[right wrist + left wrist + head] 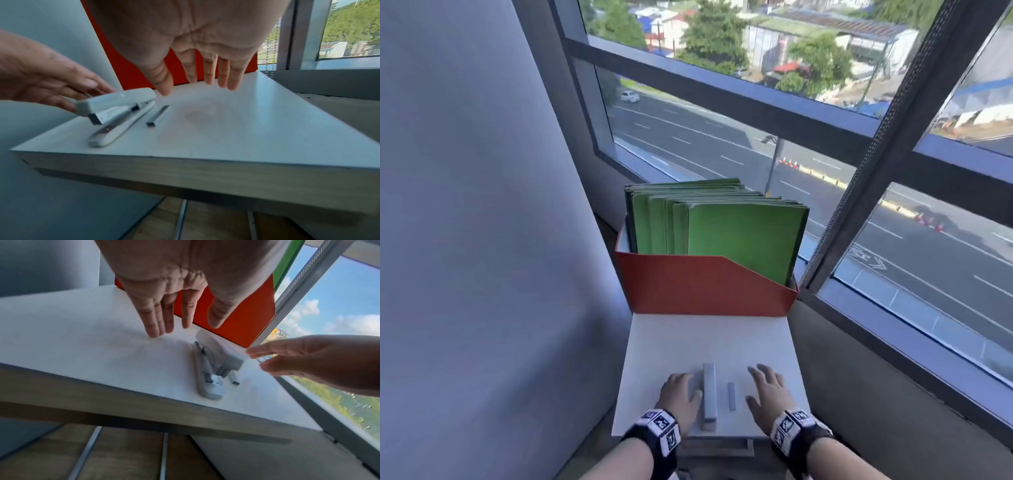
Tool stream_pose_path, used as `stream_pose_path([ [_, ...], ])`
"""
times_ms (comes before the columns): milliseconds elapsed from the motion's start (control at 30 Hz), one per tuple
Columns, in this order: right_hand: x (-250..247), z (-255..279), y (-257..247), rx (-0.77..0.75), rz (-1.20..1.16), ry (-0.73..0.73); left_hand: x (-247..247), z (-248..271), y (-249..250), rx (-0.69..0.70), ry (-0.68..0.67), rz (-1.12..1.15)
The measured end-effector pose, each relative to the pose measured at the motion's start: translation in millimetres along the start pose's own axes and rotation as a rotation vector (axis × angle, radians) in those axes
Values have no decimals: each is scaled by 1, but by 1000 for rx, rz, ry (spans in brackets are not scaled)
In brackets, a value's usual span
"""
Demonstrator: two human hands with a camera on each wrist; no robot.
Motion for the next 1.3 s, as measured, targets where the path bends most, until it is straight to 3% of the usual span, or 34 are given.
stream_pose_path([
  [133, -2, -6, -31, -89, -103, 37, 7, -4, 16, 42, 8, 238],
  [366, 12, -18, -64, -26, -359, -121, 12, -9, 22, 23, 16, 452],
  [566, 12, -23, -78, 85, -312, -139, 14, -18, 12, -36, 16, 570],
  [666, 9, -23, -86, 72, -207, -173, 15, -17, 11, -23, 24, 639],
  [833, -7, -18, -83, 68, -251, -158, 17, -22, 2, 7, 42, 796],
  [1033, -34, -2, -85, -16, -336, -151, 14, -20, 16, 121, -88, 984],
  [1299, -60, 16, -92, -54, -208, -199, 10, -23, 32, 224, -182, 1162],
])
Point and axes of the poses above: each hand's wrist, its own z-axis away from the middle knuckle, its own x-axis out of the palm, y = z × x, the point moved 1 cm from there along -z, towards the middle knuckle, and after that the axes turned 15 degrees about -y, right-handed, at the moved point
